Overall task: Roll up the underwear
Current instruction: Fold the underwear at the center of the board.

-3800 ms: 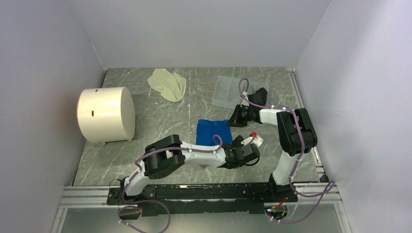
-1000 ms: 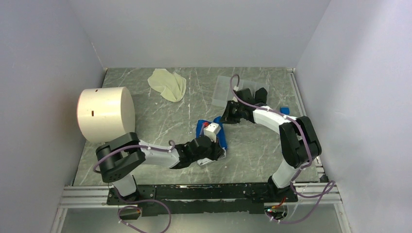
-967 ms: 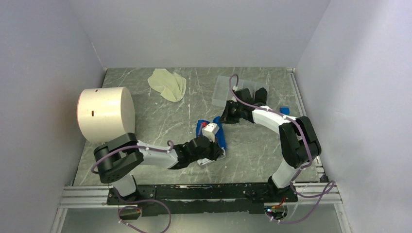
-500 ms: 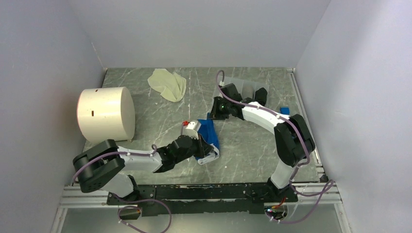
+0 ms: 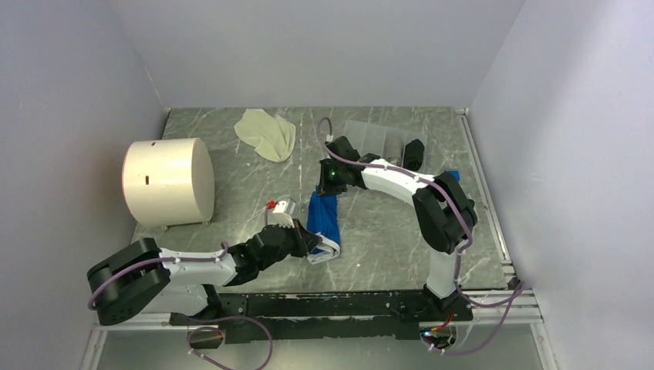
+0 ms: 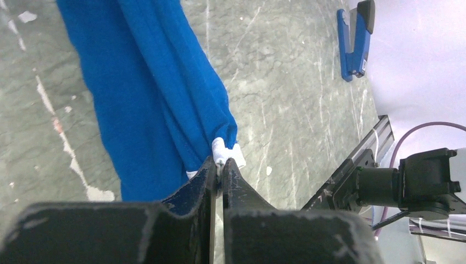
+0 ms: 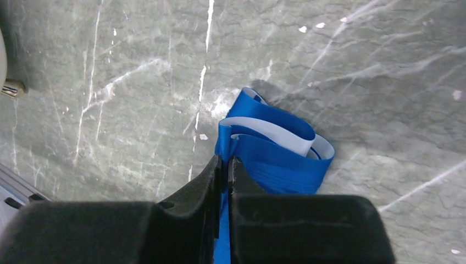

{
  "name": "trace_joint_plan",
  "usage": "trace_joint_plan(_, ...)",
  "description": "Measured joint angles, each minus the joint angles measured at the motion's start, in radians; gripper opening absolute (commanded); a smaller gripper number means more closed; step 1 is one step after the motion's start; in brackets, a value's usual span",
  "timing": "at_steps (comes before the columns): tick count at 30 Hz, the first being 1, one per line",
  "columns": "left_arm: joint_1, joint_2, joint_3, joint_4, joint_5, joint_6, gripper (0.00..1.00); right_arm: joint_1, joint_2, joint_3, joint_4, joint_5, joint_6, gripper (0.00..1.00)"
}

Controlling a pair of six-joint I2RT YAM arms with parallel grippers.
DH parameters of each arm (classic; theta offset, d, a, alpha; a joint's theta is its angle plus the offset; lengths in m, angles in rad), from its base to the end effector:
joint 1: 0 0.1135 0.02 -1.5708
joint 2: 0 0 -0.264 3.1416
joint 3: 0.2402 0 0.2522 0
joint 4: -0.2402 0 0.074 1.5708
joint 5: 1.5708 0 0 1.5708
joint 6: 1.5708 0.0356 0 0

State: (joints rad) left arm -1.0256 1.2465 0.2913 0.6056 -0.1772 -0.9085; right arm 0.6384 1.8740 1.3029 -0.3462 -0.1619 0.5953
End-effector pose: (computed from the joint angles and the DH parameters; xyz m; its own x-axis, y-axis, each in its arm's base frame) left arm 0.1240 -0.1923 0.1610 -0.7052 -0.3341 -0.6253 0.3247 0.6319 -0.7038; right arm 0.3208 0.2452 0.1969 -0.9018 0.0199 -0.4316 -0.1946 0.8732 0.4469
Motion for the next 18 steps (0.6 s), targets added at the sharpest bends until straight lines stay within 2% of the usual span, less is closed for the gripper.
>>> trace_joint_plan(5,0.002,-0.021,-0.039,-0.013,-0.021,-0.006,0.05,0.026,0.047,0.047,-0.018,0.011,0.0,0.05)
trace_joint_plan(18,0.022,-0.046,-0.034,-0.115,-0.045,0.009,0.05,0.048,0.072,0.048,-0.046,0.151,0.029,0.05)
